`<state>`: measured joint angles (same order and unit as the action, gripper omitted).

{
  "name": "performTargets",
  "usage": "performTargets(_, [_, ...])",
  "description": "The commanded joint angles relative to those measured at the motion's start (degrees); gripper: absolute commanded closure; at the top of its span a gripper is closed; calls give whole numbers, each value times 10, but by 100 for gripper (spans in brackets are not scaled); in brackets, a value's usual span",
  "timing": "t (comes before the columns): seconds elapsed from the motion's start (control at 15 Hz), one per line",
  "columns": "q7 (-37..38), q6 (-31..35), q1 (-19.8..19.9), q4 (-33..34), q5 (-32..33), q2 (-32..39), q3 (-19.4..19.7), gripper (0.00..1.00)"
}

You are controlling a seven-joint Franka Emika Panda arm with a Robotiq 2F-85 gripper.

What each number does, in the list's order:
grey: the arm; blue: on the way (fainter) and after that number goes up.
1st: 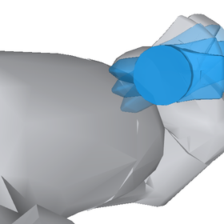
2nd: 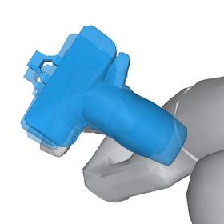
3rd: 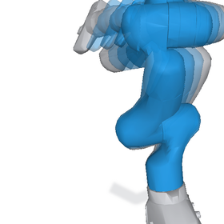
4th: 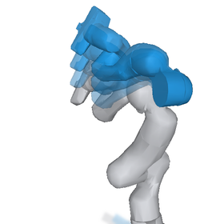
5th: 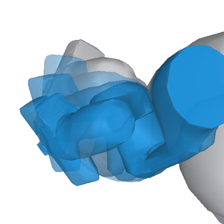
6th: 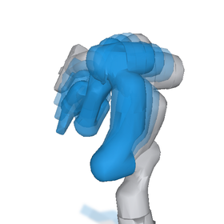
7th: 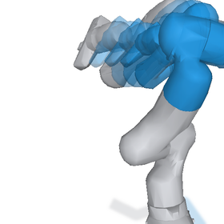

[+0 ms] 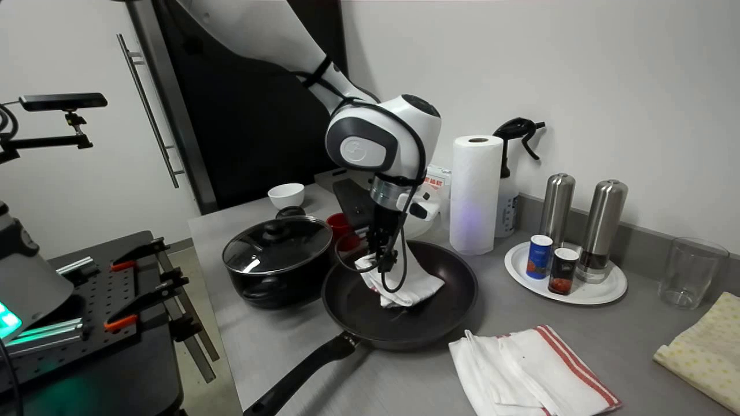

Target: Pick up the cloth and wipe the pan

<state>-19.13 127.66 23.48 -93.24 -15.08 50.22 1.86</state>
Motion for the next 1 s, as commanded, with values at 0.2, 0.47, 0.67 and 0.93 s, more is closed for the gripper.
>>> performTargets(0.2, [8,-15,2,72,7,56,-3,59])
performTargets(0.47, [5,-12,5,85,6,67,-6,82])
performTargets(0.67, [4,-8,6,88,4,68,-7,99])
performTargets(0.93, [0,3,7,83,2,59,-10,98])
